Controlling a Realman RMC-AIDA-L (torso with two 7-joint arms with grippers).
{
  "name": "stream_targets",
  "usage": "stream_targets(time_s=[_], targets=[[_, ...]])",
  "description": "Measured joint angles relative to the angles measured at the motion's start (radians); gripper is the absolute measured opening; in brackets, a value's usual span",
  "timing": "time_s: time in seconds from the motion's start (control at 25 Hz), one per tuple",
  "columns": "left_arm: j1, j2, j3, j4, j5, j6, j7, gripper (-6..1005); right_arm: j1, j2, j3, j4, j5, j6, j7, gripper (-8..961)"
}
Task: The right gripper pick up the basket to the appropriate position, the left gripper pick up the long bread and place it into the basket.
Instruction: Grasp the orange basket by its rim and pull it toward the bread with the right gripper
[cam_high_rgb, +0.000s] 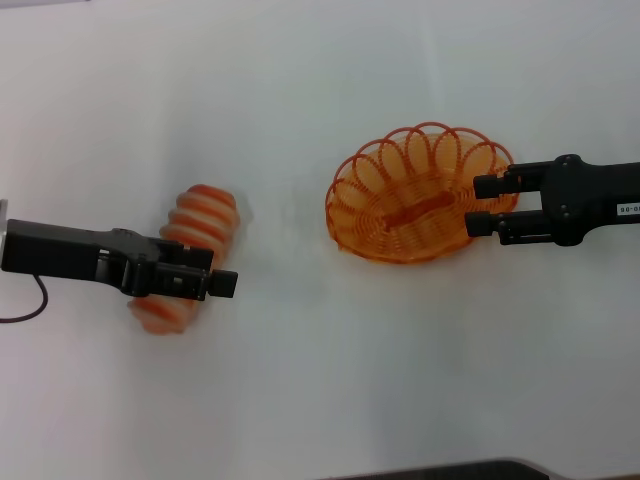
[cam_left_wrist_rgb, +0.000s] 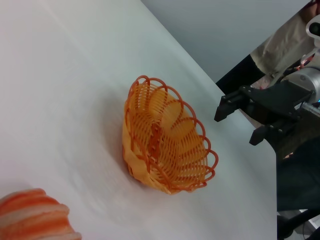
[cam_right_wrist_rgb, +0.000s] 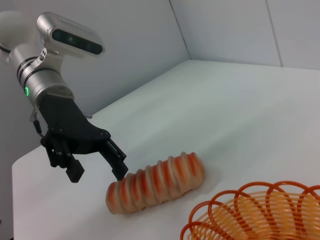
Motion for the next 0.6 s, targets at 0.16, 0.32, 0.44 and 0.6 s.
stream_targets(time_s=[0.16,0.32,0.44,0.6], targets=[[0.000,0.000,0.000,0.000,0.000,-0.001,0.000,808,0.000,0.001,0.000,0.000,0.000,0.000,0.000,669],[0.000,0.000,0.000,0.000,0.000,-0.001,0.000,808,0.001,0.002,0.000,0.000,0.000,0.000,0.000,668],[0.000,0.000,0.000,0.000,-0.002,-0.002,0.000,809,0.004,0.002,0.000,0.000,0.000,0.000,0.000,668],[0.000,-0.001,0.000,0.000,-0.003,-0.005,0.000,809,0.016,0.003,0.010,-0.002,0.014,0.002,0.022,668]])
